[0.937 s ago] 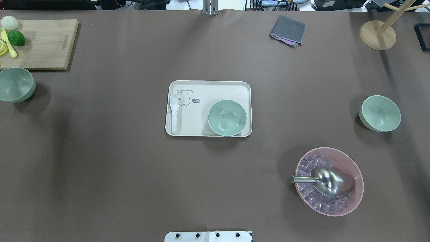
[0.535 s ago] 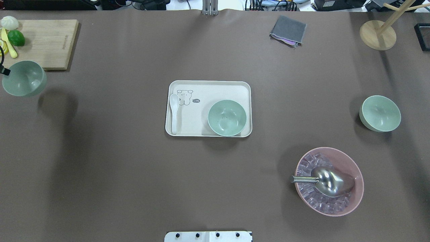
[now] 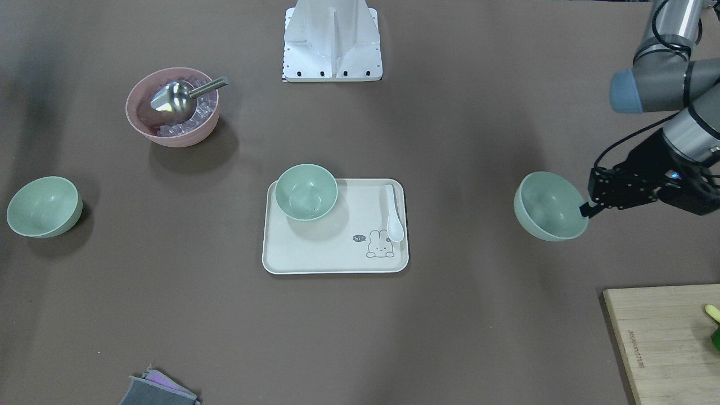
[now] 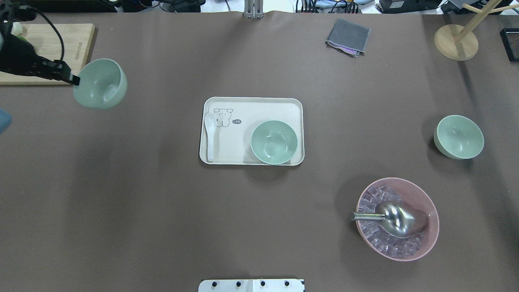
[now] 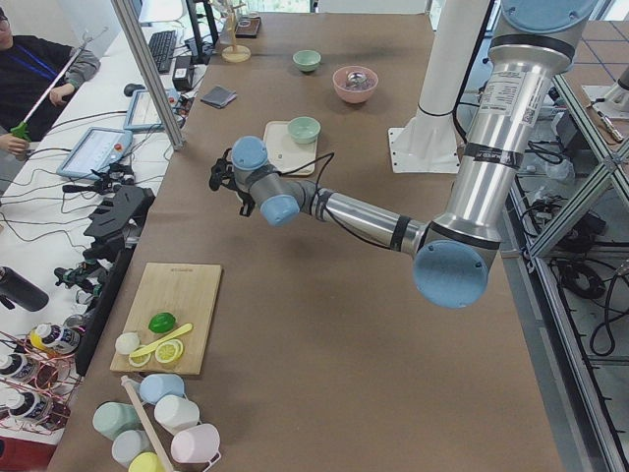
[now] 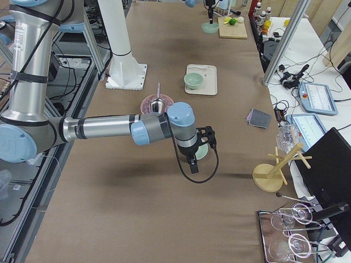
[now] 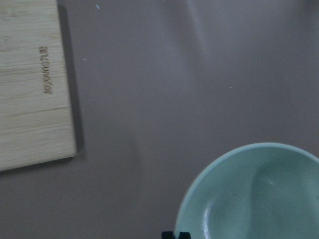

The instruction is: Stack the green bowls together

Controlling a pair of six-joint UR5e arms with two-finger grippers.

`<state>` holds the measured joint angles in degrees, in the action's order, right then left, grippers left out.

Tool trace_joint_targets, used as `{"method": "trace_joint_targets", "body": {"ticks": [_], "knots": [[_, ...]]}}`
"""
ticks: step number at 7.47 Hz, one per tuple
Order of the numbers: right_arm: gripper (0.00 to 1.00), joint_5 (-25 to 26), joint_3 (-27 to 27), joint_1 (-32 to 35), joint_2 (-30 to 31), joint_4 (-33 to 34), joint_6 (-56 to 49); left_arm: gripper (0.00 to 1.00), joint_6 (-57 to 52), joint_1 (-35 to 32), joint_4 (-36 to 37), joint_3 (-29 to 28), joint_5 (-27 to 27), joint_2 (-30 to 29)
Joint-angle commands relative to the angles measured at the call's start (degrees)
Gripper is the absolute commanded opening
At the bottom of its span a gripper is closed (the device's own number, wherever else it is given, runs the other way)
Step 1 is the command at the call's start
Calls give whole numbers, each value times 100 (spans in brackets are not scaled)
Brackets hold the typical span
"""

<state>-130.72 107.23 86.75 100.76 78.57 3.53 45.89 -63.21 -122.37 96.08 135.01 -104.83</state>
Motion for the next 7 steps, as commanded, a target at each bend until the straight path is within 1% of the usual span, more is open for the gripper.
{"method": "trace_joint_targets", "body": {"ticks": [1,2,4,5,7], "knots": [[100,-145,9,0,5,0,628,0,1162,842,1340,1006,-534,-665],[100,-277,9,0,5,-8,927,0,1629,1211,1878,1070,-719,-1175],[100,-304,0,0,5,0,956,0,2194,1923,2600,1010,-1395,-1994],[100,-304,0,0,5,0,965,0,2466,2283,2821,852,-1729,-2381],[100,-304,0,0,14,0,965,0,2801,2820,2859,82,-2379,-3172]]}}
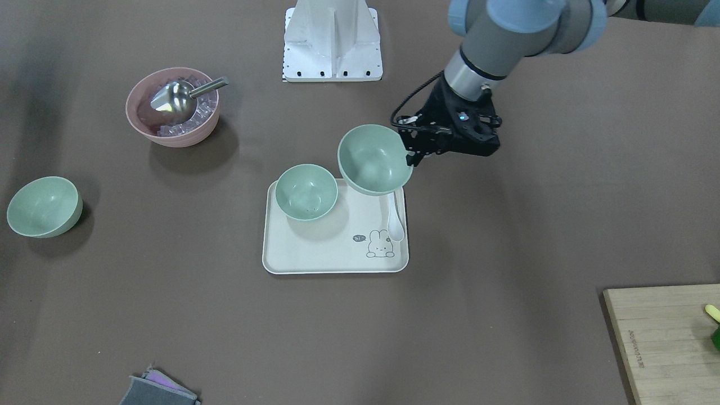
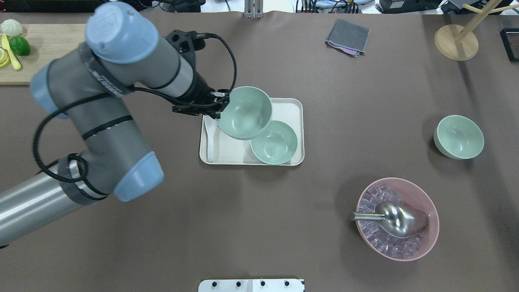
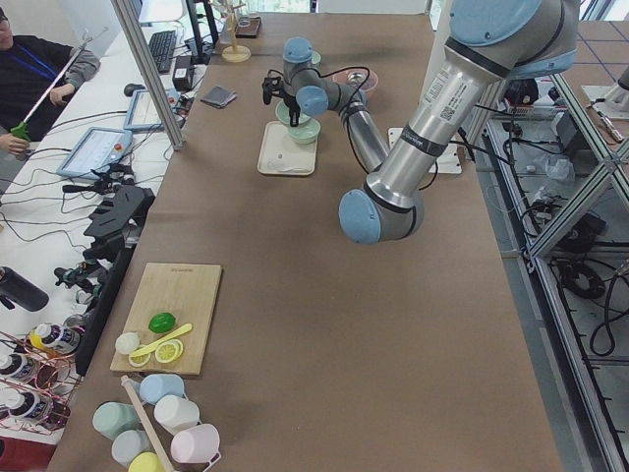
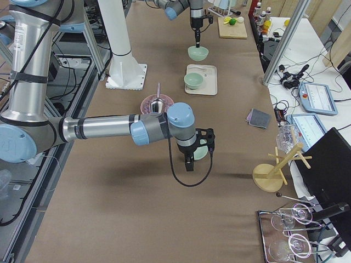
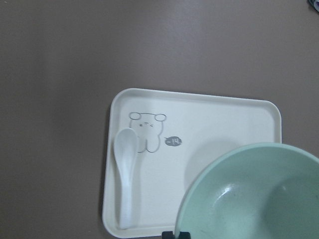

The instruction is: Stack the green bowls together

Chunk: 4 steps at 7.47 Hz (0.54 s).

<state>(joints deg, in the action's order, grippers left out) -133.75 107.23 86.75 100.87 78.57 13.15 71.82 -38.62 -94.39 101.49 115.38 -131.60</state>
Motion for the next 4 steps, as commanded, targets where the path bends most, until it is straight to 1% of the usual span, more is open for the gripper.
{"method": "trace_joint_targets", "body": {"ticks": [1,3,4], "knots": [[100,-2,-1,0,-6,0,4,0,209,451,9,-777,-541,-672],[100,-2,-1,0,-24,0,12,0,174,460,-35,-1060,-551,-718],[100,-2,-1,0,-24,0,12,0,174,582,-79,-1140,-699,-700]]}}
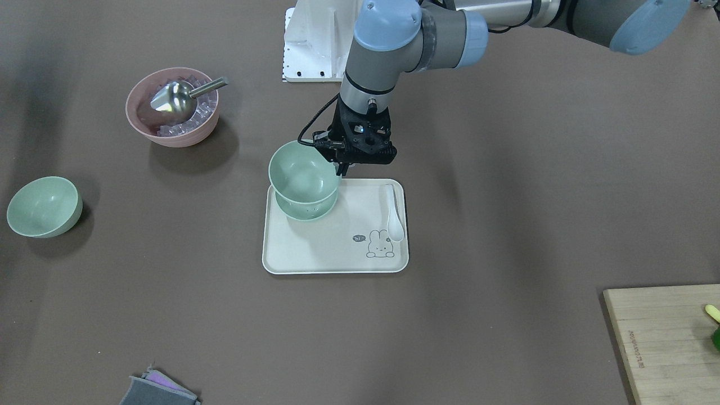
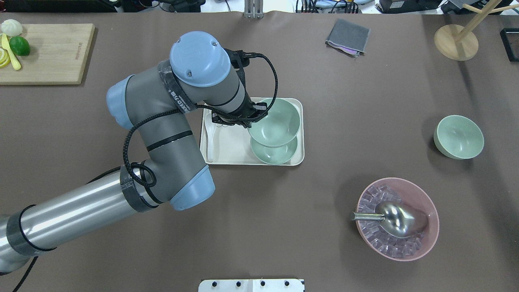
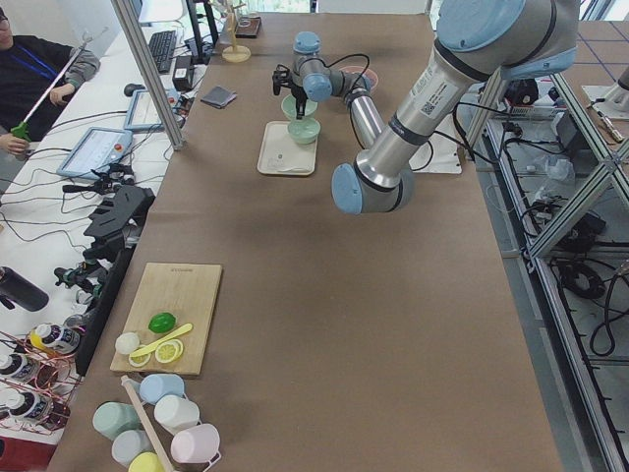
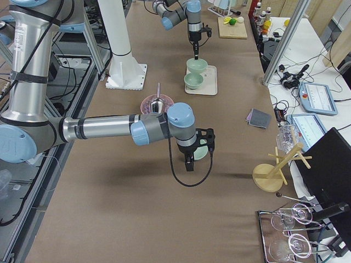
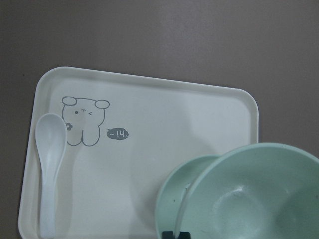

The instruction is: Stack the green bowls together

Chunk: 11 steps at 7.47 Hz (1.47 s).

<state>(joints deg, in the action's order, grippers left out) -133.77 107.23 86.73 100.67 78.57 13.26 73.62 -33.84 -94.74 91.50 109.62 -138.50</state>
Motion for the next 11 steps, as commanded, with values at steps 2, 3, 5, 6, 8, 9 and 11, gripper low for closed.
{"method": "trace_joint_targets", "body": {"ticks": [2,3,5,6,8,9,11], "knots": [[100,0,0,2,-21,9,27,0,125,395,-254,-290,-476,-10],[100,0,-9,2,-30,9,19,0,144,404,-351,-361,-477,-10],[100,0,-9,-6,-30,9,27,0,126,404,-422,-493,-486,-1],[100,0,-9,2,-30,9,28,0,126,404,-535,-615,-486,-10],[100,0,-9,-6,-30,9,28,0,144,483,-633,-695,-652,-10],[100,9,-9,-7,-30,9,19,0,144,501,-659,-730,-653,-10],[100,9,-9,-6,-30,9,19,0,135,501,-765,-757,-653,8]]}}
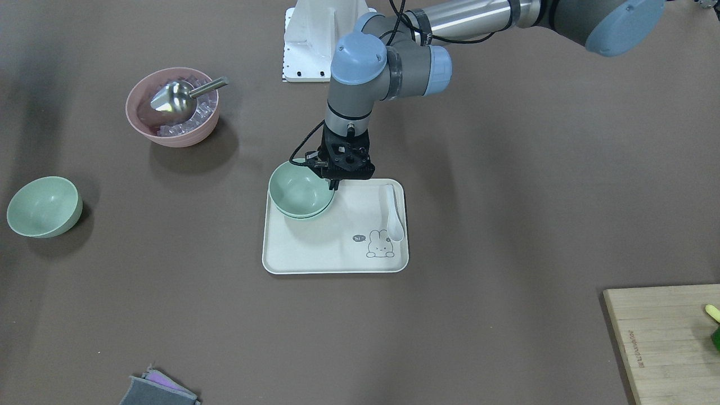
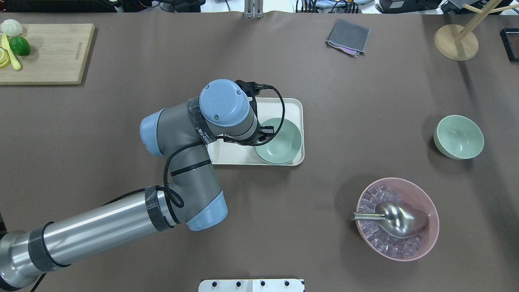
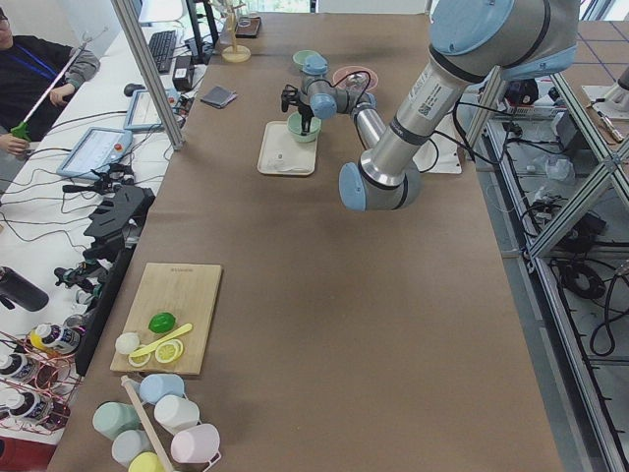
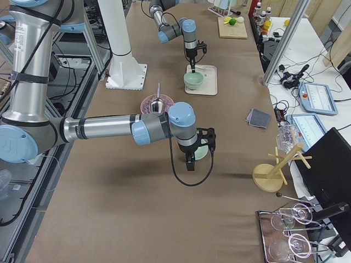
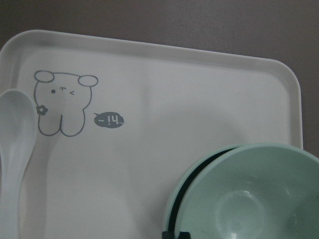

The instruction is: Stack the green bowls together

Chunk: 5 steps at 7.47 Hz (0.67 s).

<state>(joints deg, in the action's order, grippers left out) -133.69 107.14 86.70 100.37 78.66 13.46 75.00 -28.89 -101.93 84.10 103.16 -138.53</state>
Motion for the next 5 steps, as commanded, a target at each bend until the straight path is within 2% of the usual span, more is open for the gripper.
{"method": "trace_joint_targets", "body": {"ticks": [1,5], "knots": [[100,1,0,5,0,0,-1,0,-3,6,-47,-17,-6,10],[100,1,0,5,17,0,-1,0,-38,6,-38,-8,-6,27]]}}
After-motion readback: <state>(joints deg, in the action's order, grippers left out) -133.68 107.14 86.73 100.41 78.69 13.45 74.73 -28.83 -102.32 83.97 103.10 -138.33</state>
